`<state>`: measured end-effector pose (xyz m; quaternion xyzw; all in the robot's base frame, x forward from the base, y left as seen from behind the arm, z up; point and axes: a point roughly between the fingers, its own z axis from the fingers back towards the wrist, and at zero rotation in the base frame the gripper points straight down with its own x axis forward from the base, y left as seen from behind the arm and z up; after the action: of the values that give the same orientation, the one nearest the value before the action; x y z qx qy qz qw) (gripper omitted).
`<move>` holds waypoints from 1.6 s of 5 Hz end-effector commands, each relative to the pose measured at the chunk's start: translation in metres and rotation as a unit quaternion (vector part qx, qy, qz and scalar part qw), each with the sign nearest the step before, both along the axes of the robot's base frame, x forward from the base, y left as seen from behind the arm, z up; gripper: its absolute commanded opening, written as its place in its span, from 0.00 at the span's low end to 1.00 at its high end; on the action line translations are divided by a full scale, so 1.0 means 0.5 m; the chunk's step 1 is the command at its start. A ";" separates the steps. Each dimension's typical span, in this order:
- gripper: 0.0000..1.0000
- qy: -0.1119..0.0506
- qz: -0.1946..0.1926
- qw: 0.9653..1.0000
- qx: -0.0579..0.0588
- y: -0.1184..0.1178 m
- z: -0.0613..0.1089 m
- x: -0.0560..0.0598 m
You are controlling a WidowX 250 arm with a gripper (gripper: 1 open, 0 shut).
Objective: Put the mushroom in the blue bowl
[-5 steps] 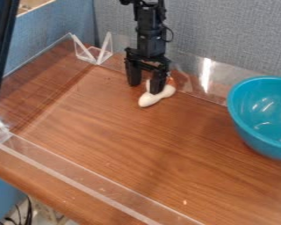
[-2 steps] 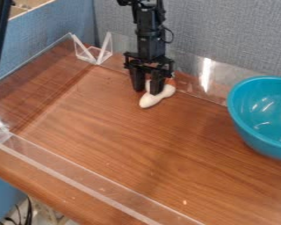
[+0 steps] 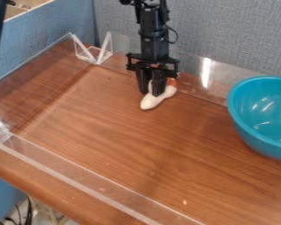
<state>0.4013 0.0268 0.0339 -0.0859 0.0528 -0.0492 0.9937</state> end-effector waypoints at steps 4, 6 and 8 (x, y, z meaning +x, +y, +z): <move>0.00 -0.096 -0.021 0.995 -0.011 -0.008 0.181 0.018; 0.00 -0.119 -0.082 0.989 -0.018 -0.054 0.229 0.013; 0.00 -0.153 -0.172 0.973 -0.024 -0.120 0.310 0.013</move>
<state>0.4077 -0.0315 0.1452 -0.1043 -0.0275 -0.2217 0.9691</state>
